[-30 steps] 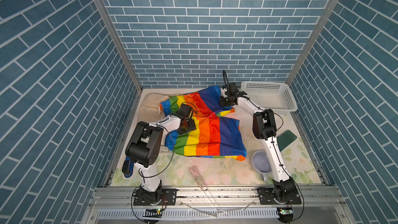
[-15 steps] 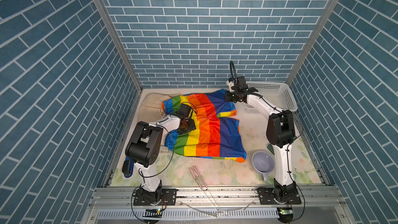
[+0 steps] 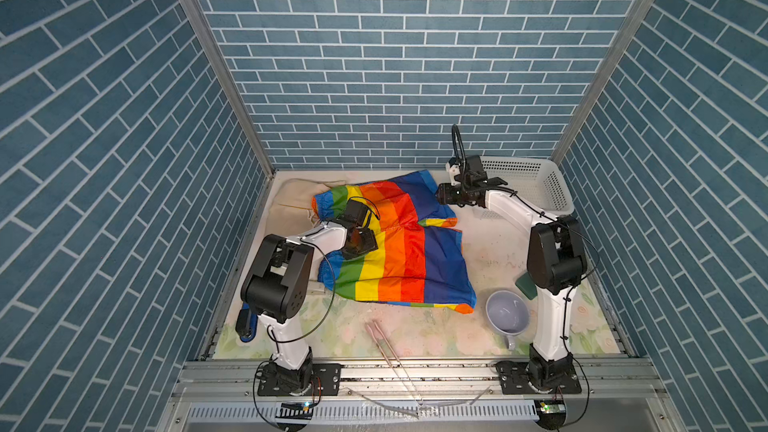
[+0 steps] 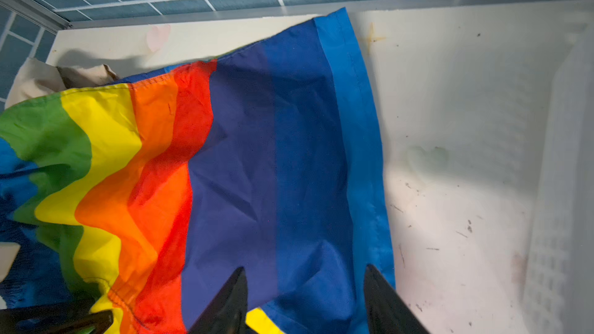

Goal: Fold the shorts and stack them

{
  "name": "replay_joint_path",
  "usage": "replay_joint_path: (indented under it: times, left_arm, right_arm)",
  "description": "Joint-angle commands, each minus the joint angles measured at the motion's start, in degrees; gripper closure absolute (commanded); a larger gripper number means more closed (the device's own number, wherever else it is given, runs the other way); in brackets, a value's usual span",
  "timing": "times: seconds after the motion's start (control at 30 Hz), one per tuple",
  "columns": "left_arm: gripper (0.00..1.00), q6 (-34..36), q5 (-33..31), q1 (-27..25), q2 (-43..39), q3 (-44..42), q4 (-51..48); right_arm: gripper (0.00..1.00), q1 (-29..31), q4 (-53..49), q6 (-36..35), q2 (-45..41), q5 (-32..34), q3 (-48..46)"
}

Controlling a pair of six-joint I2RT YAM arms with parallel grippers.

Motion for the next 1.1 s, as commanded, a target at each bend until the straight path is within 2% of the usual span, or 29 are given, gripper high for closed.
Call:
replay_joint_path:
  times: [0.0,0.1,0.27,0.43,0.53,0.67,0.83,1.07]
  left_arm:
    - [0.33,1.1,-0.7,0.7,-2.3,1.5,-5.7]
    - [0.33,1.9,-1.7,1.2,-5.5,2.6,-7.9]
    - [0.31,2.2,-4.0,4.0,-12.8,1.2,-12.0]
    - [0.23,1.8,-6.6,10.2,-24.3,-5.5,-12.9]
    - [0.20,2.1,-5.3,15.1,-27.8,-7.5,-12.5]
    - [0.19,2.8,-3.7,17.7,-26.9,-6.7,-10.5]
    - [0.16,3.5,-5.3,18.3,-20.4,-3.3,-7.7]
    - [0.13,2.4,-3.3,20.8,-12.6,2.5,-1.8]
  right_arm:
    - [0.41,-0.1,-0.3,0.2,-3.7,1.5,-6.6]
    - [0.41,-0.1,0.6,0.3,-6.9,4.0,-11.9]
    - [0.41,-0.4,-0.3,0.3,-7.2,5.4,-13.8]
    - [0.41,-1.0,1.3,1.4,-5.3,2.6,-13.4]
    - [0.41,-1.3,2.7,1.9,-4.0,0.4,-12.1]
    - [0.65,-1.7,2.3,2.5,-2.2,-1.5,-9.9]
    - [0.66,-1.9,2.3,3.3,-1.7,-2.6,-10.3]
    - [0.60,-2.1,2.2,3.2,-1.5,-2.1,-11.4]
